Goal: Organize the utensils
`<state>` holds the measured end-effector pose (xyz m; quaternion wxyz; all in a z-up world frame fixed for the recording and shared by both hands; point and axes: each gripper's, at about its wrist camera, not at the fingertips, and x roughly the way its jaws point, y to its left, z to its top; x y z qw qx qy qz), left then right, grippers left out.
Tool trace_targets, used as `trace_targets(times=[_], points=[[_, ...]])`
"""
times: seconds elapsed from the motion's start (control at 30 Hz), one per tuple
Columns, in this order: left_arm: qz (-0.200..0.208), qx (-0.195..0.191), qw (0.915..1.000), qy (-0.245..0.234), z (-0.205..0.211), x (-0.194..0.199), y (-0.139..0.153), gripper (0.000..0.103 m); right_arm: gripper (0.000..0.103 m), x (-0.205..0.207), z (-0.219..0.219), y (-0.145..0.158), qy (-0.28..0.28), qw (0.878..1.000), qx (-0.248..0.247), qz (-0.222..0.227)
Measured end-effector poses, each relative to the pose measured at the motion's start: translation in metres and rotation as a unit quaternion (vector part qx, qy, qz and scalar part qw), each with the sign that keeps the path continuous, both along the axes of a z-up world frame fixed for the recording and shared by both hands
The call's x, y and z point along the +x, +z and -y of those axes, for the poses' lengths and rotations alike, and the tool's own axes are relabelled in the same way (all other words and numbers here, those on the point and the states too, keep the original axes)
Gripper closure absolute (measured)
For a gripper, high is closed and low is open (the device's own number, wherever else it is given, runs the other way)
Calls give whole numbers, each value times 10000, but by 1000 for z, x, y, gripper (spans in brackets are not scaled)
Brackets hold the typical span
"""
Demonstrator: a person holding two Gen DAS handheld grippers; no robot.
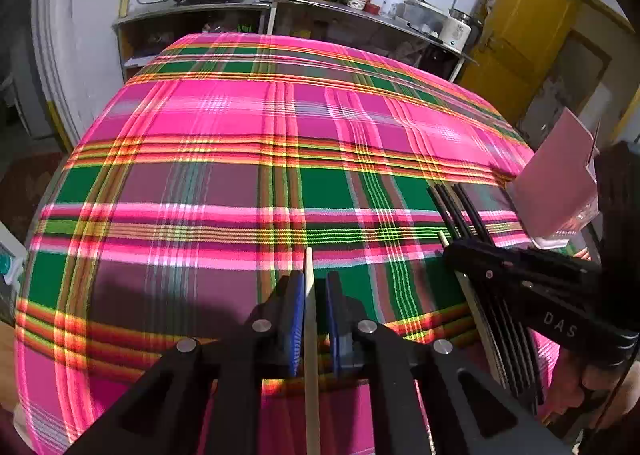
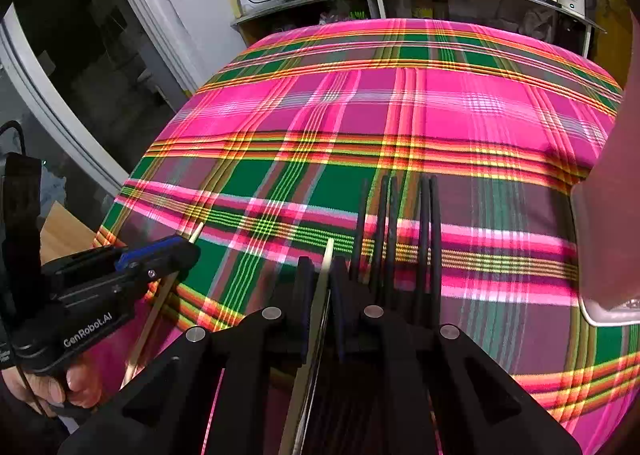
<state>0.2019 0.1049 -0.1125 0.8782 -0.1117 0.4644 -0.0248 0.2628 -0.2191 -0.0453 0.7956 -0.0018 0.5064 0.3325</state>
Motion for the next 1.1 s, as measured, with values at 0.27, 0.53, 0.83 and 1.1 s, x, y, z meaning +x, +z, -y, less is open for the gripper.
trace_targets(times=[0.27,0.53,0.83,1.1], points=[[-49,328,9994,-125,7,11,0,95,97,6,-14,0,77,9997,-216,58],[-81,189,9997,-95,0,9,7,99,97,2,-7,17,66,9998,-57,156],[368,93,9991,-205,6,-10,53,99,98,-8,12,61,-31,9984,252,499],[894,29,9953,-383,15,-35,110,99,98,-31,37,108,-174,9940,570,913]])
